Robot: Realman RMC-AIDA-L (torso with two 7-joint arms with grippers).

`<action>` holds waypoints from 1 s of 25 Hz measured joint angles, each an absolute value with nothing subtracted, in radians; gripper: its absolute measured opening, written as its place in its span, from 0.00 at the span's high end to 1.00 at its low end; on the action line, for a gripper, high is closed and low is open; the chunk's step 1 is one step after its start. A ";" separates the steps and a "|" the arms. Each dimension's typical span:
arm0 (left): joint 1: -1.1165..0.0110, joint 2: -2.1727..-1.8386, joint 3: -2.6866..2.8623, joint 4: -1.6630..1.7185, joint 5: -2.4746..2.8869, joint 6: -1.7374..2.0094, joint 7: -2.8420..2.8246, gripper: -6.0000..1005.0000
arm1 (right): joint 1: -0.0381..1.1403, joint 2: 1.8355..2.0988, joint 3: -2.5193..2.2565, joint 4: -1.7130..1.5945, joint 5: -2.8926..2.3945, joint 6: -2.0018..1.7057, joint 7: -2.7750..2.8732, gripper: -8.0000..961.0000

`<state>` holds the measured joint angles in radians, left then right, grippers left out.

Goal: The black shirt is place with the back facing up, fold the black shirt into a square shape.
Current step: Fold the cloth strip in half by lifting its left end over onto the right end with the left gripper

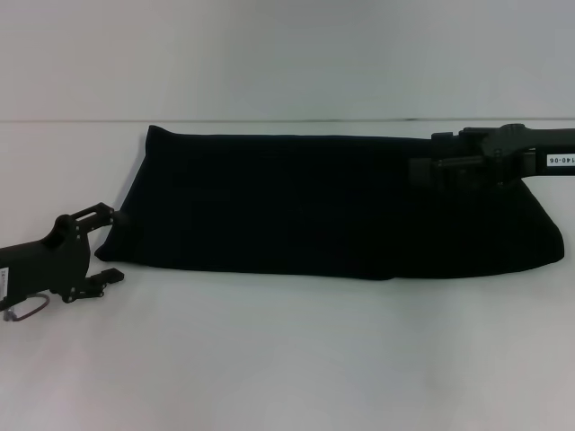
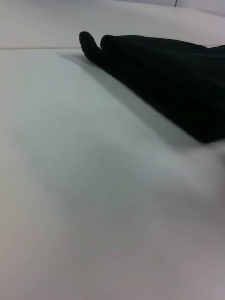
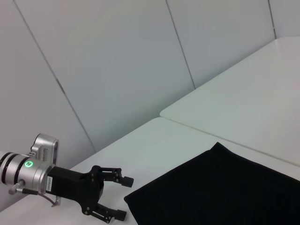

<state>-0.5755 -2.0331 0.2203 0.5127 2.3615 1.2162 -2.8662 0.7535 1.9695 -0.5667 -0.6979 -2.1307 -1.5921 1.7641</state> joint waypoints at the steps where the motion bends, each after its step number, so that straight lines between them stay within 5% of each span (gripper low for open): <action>1: -0.576 -2.034 0.221 0.512 2.362 1.211 -2.866 0.10 | 0.754 1.969 -0.567 -0.698 -2.131 -1.592 1.764 0.03; 25: -0.597 -2.036 0.220 0.488 2.333 1.123 -2.816 0.10 | 0.759 1.970 -0.566 -0.696 -2.131 -1.580 1.767 0.03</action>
